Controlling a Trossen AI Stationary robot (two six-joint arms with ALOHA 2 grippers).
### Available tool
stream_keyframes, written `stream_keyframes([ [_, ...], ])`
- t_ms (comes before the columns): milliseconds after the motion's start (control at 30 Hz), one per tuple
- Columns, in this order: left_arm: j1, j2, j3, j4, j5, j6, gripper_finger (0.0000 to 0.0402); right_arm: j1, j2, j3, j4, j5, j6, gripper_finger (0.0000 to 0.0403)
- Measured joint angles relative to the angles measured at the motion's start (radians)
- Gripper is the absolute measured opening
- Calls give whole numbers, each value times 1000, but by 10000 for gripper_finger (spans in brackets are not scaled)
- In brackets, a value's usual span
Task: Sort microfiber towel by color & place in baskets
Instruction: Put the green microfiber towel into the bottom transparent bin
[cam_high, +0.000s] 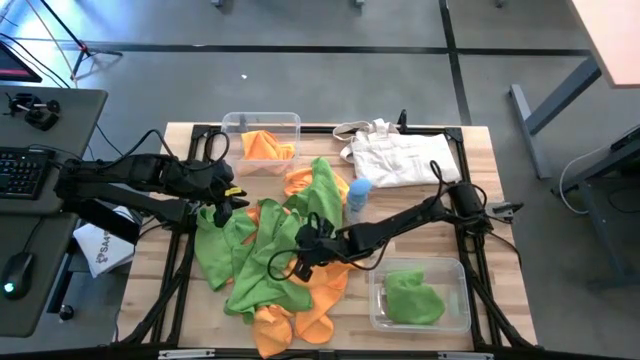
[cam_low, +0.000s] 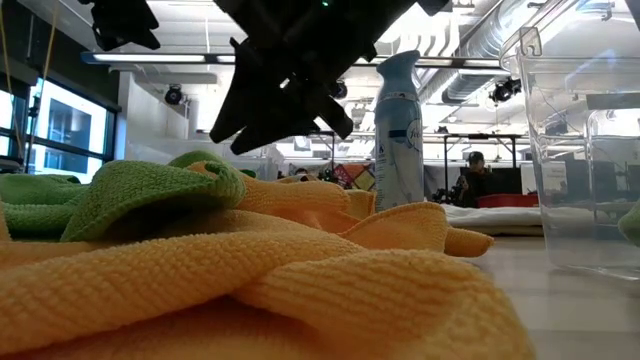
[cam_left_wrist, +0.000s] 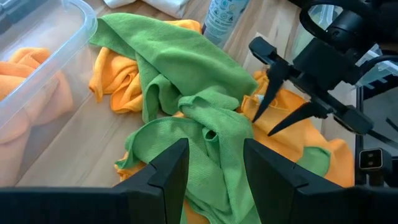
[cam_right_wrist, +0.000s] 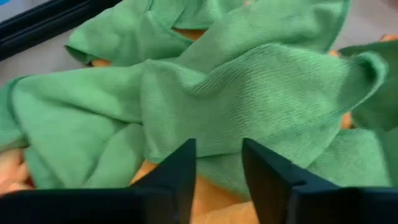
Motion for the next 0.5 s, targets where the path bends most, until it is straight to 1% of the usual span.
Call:
stream_keyframes([
  [100, 0, 0, 0, 0, 0, 0, 142, 0, 3, 0, -3, 17, -92, 173],
  [233, 0, 0, 0, 0, 0, 0, 142, -7, 3, 0, 1, 37, -214, 210],
  [367, 0, 0, 0, 0, 0, 0, 142, -28, 3, 0, 5, 31, -270, 230],
  [500, 0, 0, 0, 0, 0, -3, 142, -49, 3, 0, 5, 30, -279, 235],
])
